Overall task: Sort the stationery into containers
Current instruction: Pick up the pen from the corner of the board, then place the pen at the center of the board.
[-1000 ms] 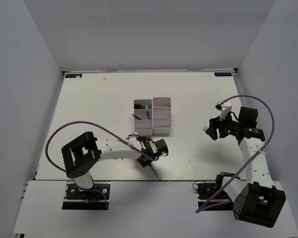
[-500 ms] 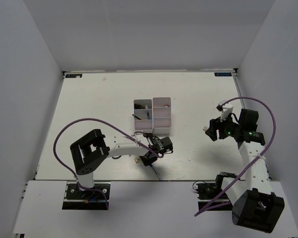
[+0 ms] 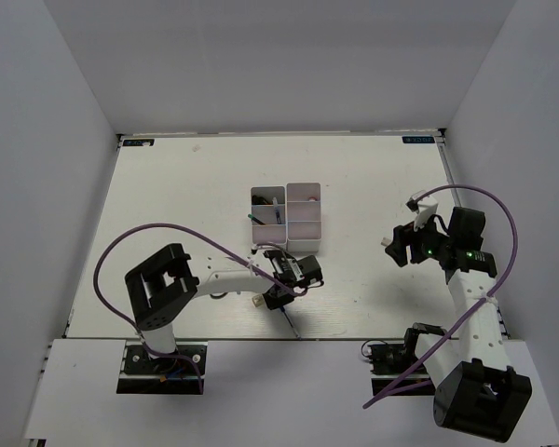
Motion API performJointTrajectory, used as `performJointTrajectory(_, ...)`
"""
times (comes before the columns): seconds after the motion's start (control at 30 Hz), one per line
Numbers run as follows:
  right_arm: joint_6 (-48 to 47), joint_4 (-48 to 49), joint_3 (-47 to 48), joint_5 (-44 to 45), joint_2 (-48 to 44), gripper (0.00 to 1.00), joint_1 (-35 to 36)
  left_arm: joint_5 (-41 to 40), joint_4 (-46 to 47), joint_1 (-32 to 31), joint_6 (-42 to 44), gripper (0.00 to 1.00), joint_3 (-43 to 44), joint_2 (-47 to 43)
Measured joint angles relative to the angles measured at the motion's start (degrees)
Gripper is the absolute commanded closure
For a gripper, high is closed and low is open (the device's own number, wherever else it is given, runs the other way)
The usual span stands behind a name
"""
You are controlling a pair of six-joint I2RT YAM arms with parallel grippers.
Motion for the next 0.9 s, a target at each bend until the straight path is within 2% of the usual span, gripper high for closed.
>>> performJointTrajectory(0.3,0.09,0.33,-0.70,0.04,-0.11,0.27,-0.02,-1.92,-0.72,-0.70,7.76,0.99,0.02,-5.27)
performJointTrajectory(0.6,0.09,0.55,-0.70,0.26,-0.11,0.27,-0.02,-3.98,-0.70,-0.96,13.46,0.99,1.73,-6.27)
performJointTrajectory(0.7,0.07,0.59,-0.74,0.28,-0.09,0.27,-0.02,-5.38,-0.11,-1.07,17.88,0.99,4.57,-7.04)
performJointTrajectory(0.9,0.02,0.68,-1.53,0.70,-0.09,0.27,-0.04,-7.50,4.74,-0.98,32.02,0.99,12.81,-8.57)
